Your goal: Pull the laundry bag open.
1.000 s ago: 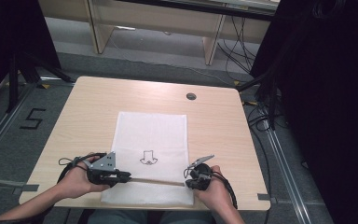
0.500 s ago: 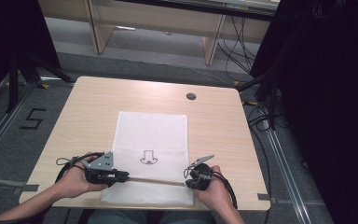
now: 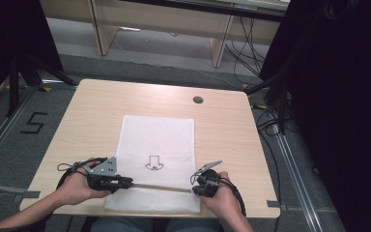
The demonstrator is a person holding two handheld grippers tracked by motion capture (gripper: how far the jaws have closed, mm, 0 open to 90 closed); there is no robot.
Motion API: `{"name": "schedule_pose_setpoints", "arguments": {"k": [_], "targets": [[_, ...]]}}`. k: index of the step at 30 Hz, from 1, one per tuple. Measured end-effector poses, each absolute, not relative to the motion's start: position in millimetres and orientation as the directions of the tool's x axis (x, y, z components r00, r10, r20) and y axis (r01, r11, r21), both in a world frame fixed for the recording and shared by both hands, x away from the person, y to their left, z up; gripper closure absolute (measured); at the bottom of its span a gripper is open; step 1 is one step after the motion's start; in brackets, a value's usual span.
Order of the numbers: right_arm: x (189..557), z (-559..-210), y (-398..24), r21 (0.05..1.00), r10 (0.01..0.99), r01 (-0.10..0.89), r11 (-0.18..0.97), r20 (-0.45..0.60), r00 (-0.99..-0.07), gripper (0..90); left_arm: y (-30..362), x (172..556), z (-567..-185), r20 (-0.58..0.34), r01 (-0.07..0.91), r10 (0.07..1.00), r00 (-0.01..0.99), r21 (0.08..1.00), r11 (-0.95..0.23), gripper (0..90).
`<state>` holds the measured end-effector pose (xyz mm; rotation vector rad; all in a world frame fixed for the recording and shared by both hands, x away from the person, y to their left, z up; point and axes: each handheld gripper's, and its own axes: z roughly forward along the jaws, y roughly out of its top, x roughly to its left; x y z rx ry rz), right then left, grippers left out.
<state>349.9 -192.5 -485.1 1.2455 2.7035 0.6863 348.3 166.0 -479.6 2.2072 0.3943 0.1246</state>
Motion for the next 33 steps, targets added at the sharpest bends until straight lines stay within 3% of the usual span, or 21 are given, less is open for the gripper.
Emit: {"name": "schedule_pose_setpoints", "arguments": {"k": [33], "targets": [[350, -485, -192, 0.43, 0.743, 0.704, 0.565, 0.106, -0.661, 90.0, 176, 349, -481, -0.061, 0.264, 0.356, 0.933, 0.788, -0.556, 82.3]]}}
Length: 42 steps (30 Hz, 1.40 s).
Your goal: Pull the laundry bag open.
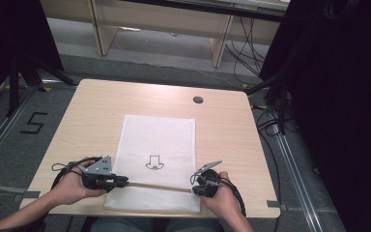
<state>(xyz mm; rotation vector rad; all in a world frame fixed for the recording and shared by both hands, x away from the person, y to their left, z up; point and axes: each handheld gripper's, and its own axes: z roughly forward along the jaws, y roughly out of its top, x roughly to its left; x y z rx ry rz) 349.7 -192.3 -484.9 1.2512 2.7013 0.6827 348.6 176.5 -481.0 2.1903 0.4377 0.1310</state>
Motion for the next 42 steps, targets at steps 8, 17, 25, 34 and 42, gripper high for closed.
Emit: {"name": "schedule_pose_setpoints", "arguments": {"k": [8, 17, 25, 34, 42], "targets": [[350, -485, -192, 0.429, 0.738, 0.695, 0.577, 0.089, -0.669, 90.0, 179, 349, -481, -0.057, 0.268, 0.365, 0.929, 0.782, -0.562, 82.3], [349, -484, -190, 0.419, 0.748, 0.706, 0.571, 0.089, -0.658, 90.0, 182, 349, -480, -0.038, 0.26, 0.365, 0.93, 0.771, -0.581, 82.3], [348, -483, -190, 0.411, 0.749, 0.707, 0.576, 0.08, -0.657, 90.0, 196, 347, -483, -0.077, 0.309, 0.403, 0.912, 0.774, -0.553, 82.3], [347, -482, -189, 0.405, 0.753, 0.701, 0.587, 0.044, -0.656, 90.0, 203, 348, -484, -0.073, 0.33, 0.429, 0.9, 0.757, -0.564, 82.3], [348, -481, -193, 0.389, 0.763, 0.707, 0.591, 0.015, -0.646, 90.0, 224, 348, -487, -0.089, 0.403, 0.505, 0.859, 0.726, -0.557, 82.3]]}}
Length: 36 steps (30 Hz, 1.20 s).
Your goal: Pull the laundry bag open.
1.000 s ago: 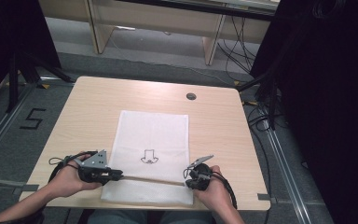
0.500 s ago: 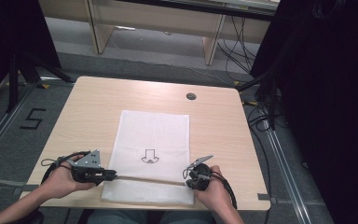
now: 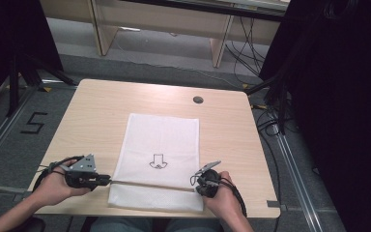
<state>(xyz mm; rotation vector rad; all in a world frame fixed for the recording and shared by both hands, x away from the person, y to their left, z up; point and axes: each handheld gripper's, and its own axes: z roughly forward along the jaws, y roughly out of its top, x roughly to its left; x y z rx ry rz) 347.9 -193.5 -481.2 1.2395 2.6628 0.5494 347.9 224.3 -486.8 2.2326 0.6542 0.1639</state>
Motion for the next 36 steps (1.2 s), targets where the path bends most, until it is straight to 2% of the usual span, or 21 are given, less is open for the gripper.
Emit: {"name": "schedule_pose_setpoints", "arguments": {"k": [8, 13, 14, 17, 20, 21, 26, 27, 29, 30, 32, 33, 35, 36], "targets": [[348.3, -481.7, -193.6, 0.395, 0.762, 0.703, 0.591, 0.011, -0.647, 90.0, 219.7, 345.9, -490.9, -0.101, 0.439, 0.515, 0.851, 0.674, -0.594, 82.3], [348.5, -481.5, -193.5, 0.391, 0.761, 0.704, 0.593, 0.012, -0.648, 90.0, 218.2, 347.1, -492.5, -0.074, 0.422, 0.499, 0.863, 0.647, -0.635, 82.3], [348.5, -481.5, -193.6, 0.391, 0.761, 0.704, 0.593, 0.012, -0.648, 90.0, 221.6, 350.6, -490.2, -0.037, 0.382, 0.454, 0.89, 0.604, -0.699, 82.2], [348.4, -481.3, -193.3, 0.389, 0.761, 0.704, 0.594, 0.012, -0.649, 90.0, 216.5, 346.8, -494.3, -0.075, 0.431, 0.508, 0.858, 0.643, -0.633, 82.2], [347.8, -480.8, -192.8, 0.383, 0.766, 0.712, 0.589, 0.017, -0.643, 90.0, 217.6, 347.9, -493.5, -0.069, 0.424, 0.496, 0.865, 0.629, -0.652, 82.3], [348.7, -481.4, -193.3, 0.388, 0.762, 0.705, 0.593, 0.012, -0.647, 90.0, 221.1, 351.0, -490.8, -0.036, 0.385, 0.453, 0.891, 0.59, -0.71, 82.2], [347.9, -480.9, -193.0, 0.382, 0.77, 0.717, 0.583, 0.021, -0.638, 90.0, 221.4, 350.6, -492.1, -0.043, 0.389, 0.458, 0.888, 0.602, -0.698, 82.2], [347.9, -480.8, -192.9, 0.381, 0.77, 0.717, 0.583, 0.021, -0.637, 90.0, 218.5, 348.2, -495.0, -0.077, 0.423, 0.492, 0.867, 0.635, -0.646, 82.2], [348.0, -480.5, -192.5, 0.38, 0.767, 0.714, 0.588, 0.018, -0.641, 90.0, 217.7, 347.7, -496.4, -0.093, 0.434, 0.503, 0.859, 0.653, -0.621, 82.0], [348.0, -480.3, -192.3, 0.377, 0.767, 0.715, 0.589, 0.017, -0.641, 90.0, 219.5, 350.0, -495.5, -0.065, 0.404, 0.483, 0.873, 0.651, -0.642, 81.9], [348.6, -481.1, -193.7, 0.39, 0.766, 0.712, 0.584, 0.024, -0.642, 90.0, 220.6, 351.8, -496.4, -0.075, 0.408, 0.489, 0.869, 0.667, -0.624, 81.4], [349.1, -481.6, -195.4, 0.4, 0.769, 0.714, 0.575, 0.035, -0.639, 88.2, 221.5, 352.0, -496.2, -0.071, 0.411, 0.499, 0.864, 0.671, -0.617, 80.6], [347.8, -479.2, -197.7, 0.438, 0.766, 0.704, 0.559, 0.054, -0.641, 75.8, 221.9, 352.5, -493.7, -0.085, 0.402, 0.502, 0.861, 0.72, -0.566, 68.0], [345.1, -476.4, -197.3, 0.452, 0.778, 0.714, 0.535, 0.065, -0.624, 73.5, 221.8, 352.8, -491.9, -0.095, 0.402, 0.506, 0.857, 0.737, -0.543, 63.5]]}}
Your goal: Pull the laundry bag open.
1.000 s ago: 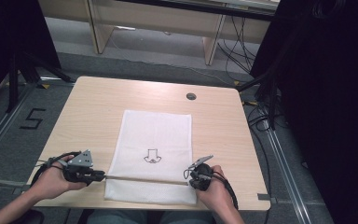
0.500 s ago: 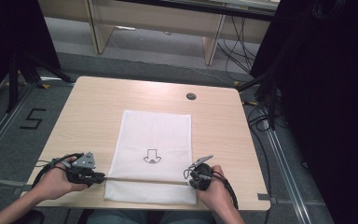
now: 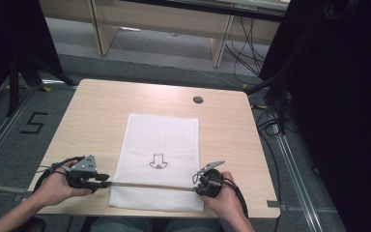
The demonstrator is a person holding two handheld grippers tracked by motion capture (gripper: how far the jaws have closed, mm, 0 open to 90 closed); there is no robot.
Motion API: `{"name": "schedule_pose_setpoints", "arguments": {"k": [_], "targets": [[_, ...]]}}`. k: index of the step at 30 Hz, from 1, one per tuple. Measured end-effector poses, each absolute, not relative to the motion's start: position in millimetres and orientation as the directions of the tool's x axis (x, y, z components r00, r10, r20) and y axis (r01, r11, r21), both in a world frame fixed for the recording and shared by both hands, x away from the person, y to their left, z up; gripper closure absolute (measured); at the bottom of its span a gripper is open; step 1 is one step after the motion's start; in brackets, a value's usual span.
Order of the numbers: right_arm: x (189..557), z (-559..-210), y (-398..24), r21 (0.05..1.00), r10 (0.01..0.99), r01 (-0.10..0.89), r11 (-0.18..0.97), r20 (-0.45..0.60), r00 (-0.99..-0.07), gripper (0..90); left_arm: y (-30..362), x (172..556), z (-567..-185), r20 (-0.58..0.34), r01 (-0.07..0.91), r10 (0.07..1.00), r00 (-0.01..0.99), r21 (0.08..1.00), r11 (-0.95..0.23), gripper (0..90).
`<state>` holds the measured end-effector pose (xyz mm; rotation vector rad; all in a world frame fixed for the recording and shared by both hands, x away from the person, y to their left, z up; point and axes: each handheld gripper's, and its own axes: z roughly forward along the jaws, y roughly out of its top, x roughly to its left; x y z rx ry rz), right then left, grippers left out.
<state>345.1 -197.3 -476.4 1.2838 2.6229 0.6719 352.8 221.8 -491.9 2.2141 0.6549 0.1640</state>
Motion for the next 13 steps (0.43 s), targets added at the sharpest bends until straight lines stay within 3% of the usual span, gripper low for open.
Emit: {"name": "schedule_pose_setpoints", "arguments": {"k": [5, 13], "targets": [[339, -469, -200, 0.522, 0.78, 0.682, 0.512, 0.05, -0.624, 68.8, 221, 355, -484, -0.114, 0.378, 0.536, 0.836, 0.829, -0.413, 45.3], [340, -469, -206, 0.572, 0.792, 0.663, 0.483, 0.039, -0.61, 64.4, 233, 366, -484, -0.14, 0.413, 0.607, 0.782, 0.845, -0.338, 33.3]]}}
